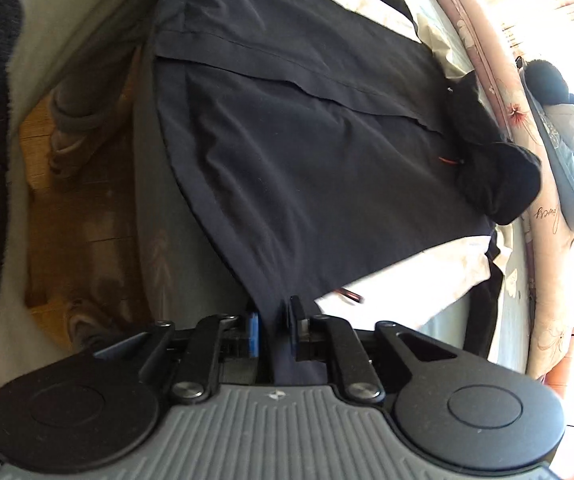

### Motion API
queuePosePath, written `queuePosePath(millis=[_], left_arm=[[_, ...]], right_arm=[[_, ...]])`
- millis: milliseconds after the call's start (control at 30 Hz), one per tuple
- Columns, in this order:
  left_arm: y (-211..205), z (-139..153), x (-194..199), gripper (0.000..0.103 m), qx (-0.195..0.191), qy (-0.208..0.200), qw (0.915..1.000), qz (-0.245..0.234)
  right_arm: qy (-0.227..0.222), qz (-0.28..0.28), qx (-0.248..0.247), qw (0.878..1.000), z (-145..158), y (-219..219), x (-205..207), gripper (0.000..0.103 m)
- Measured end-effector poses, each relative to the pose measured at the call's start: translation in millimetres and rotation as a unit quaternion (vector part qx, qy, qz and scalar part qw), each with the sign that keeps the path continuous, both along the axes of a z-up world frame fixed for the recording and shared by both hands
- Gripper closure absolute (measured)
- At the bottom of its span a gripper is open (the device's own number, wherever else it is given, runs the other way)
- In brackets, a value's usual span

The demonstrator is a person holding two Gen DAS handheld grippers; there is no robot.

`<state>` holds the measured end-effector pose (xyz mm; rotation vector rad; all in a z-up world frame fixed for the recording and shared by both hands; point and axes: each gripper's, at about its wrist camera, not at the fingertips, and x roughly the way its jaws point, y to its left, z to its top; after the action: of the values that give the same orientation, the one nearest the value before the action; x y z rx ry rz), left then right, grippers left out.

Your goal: Fold clothes

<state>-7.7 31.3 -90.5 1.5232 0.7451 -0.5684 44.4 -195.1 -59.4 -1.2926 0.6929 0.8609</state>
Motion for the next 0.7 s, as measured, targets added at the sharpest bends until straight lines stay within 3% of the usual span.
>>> queuePosePath(millis=[33,100,200,267,333,367,400,433,467,533,633,700], left_arm=[[4,13,-2,0.080,-0.011,0.011,0.9998,0.013],[16,37,-2,0.079,-0.032,0.015,0.9988,0.035],[23,68,-13,0.071,-0.073,-0.023,0.9945,0.072],[28,93,8,0.070,-0.126,-0.054,0.9849,0.106],[32,116,32,0.063,-0.196,-0.073,0.9667,0.147],[35,127,48,0.057,-0.240,-0.076,0.9527,0.170],[39,136,63,0.046,-0.290,-0.073,0.9331,0.200],[44,141,80,0.038,-0.346,-0.060,0.9073,0.232],[49,139,100,0.034,-0.392,-0.047,0.8794,0.266],[59,129,140,0.031,-0.473,-0.019,0.8153,0.333],[67,78,197,0.032,-0.512,0.003,0.7470,0.424],[74,44,214,0.032,-0.526,0.005,0.7114,0.466]], right_arm=[[-0.001,-0.004,0.004,1.000,9,-5,1,0.076],[-0.013,-0.018,0.021,1.000,30,-12,5,0.075],[-0.043,-0.056,0.063,0.996,68,-21,19,0.070],[-0.053,-0.084,0.110,0.989,94,-20,44,0.059],[-0.040,-0.126,0.172,0.976,114,-17,72,0.055],[-0.028,-0.148,0.206,0.967,122,-16,85,0.047],[-0.011,-0.169,0.238,0.956,125,-17,101,0.041],[0.009,-0.193,0.267,0.944,123,-15,118,0.034],[0.029,-0.217,0.297,0.930,118,-13,134,0.034],[0.077,-0.265,0.344,0.898,92,-7,164,0.034],[0.146,-0.340,0.392,0.842,36,-3,208,0.034],[0.187,-0.390,0.420,0.798,-2,-8,225,0.034]])
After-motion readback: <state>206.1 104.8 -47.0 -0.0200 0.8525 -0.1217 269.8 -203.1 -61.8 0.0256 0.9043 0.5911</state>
